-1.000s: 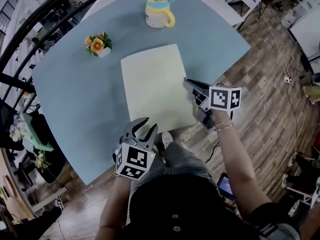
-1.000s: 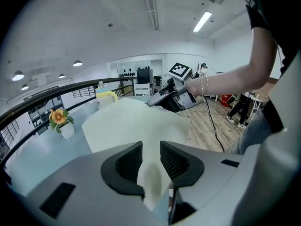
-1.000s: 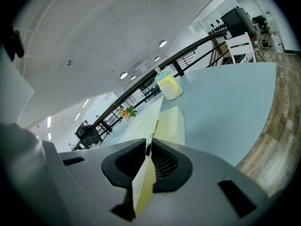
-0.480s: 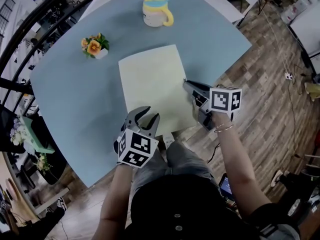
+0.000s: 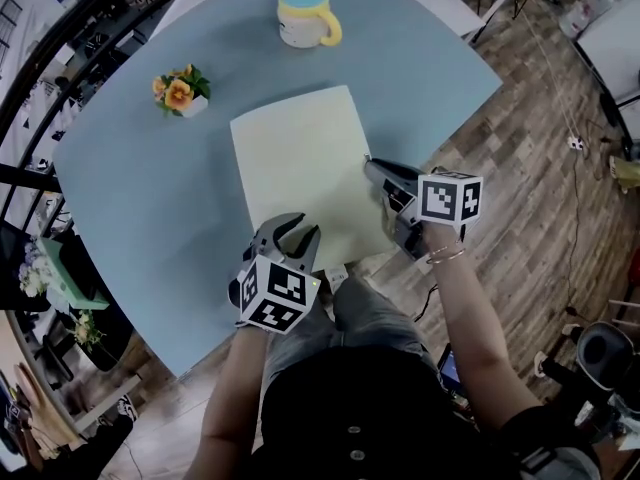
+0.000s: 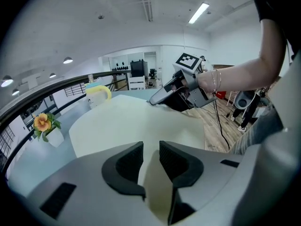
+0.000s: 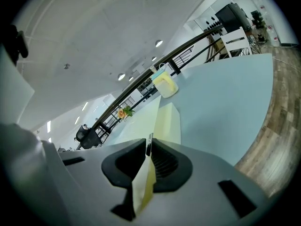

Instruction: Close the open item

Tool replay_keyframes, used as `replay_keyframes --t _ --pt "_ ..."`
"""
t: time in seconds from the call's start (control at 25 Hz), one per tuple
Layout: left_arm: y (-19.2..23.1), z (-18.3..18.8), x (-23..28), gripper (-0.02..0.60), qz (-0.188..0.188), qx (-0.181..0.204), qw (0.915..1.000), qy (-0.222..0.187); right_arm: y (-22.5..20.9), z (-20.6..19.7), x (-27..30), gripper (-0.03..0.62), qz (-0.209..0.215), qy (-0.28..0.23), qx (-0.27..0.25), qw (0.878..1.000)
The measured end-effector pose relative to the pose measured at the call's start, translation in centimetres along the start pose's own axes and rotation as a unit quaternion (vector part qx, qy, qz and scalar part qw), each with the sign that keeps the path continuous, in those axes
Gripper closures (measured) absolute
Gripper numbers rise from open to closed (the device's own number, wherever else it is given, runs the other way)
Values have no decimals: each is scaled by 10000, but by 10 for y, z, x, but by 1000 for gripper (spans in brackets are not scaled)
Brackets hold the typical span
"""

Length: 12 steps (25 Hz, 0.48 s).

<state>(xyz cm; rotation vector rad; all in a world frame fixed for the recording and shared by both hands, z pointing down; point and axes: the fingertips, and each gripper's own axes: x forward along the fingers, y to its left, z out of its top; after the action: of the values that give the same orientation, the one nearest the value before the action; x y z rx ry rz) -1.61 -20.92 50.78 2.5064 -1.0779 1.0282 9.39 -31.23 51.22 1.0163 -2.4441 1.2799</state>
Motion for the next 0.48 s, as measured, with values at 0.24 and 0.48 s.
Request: replay_keyframes --t 0.24,0.48 --pt "-1 -1 3 460 -18 -4 10000 38 3 2 2 551 33 25 35 10000" --pt "-3 -3 8 469 -102 -27 9997 203 -2 -1 5 548 -81 139 -35 9999"
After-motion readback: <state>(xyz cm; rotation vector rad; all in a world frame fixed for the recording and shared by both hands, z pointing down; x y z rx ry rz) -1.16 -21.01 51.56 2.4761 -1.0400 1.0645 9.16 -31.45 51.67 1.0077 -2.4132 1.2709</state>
